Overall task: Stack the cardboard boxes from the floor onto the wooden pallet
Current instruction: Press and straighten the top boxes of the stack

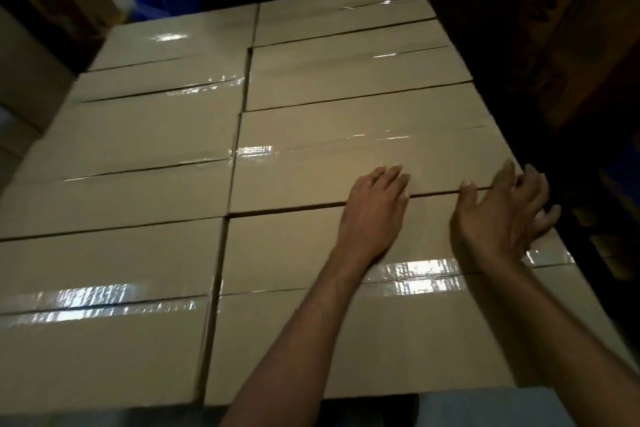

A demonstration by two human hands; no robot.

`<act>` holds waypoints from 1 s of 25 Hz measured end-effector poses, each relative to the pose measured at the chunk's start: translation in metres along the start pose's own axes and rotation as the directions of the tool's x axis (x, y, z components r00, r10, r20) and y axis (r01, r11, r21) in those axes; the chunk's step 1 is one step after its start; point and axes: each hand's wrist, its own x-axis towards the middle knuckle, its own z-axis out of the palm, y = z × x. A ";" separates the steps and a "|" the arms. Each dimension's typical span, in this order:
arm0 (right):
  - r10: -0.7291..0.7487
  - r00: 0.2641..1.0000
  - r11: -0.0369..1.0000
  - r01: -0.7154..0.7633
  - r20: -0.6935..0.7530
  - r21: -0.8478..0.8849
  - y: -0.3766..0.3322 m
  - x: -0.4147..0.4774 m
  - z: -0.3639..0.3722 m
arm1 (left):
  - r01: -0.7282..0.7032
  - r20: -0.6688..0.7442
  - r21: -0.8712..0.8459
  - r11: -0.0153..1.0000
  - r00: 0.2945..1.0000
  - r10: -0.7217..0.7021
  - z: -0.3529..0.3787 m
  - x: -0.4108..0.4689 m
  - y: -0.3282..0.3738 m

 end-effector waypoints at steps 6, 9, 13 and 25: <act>-0.572 0.764 0.818 0.556 0.298 0.145 -0.075 -0.102 0.005 | 0.259 -0.118 -0.106 0.960 0.955 -0.271 -0.061 -0.041 -0.079; -0.709 0.595 0.696 0.676 0.378 0.241 -0.119 -0.134 0.014 | 0.363 -0.168 -0.059 0.930 0.915 -0.368 -0.104 -0.085 -0.129; -0.753 0.496 0.631 0.732 0.433 0.257 -0.172 -0.164 0.026 | 0.416 -0.016 0.154 0.896 0.908 -0.419 -0.132 -0.132 -0.176; -0.662 0.575 0.702 0.700 0.481 0.130 -0.217 -0.194 0.042 | 0.374 0.027 0.214 0.902 0.921 -0.389 -0.136 -0.162 -0.234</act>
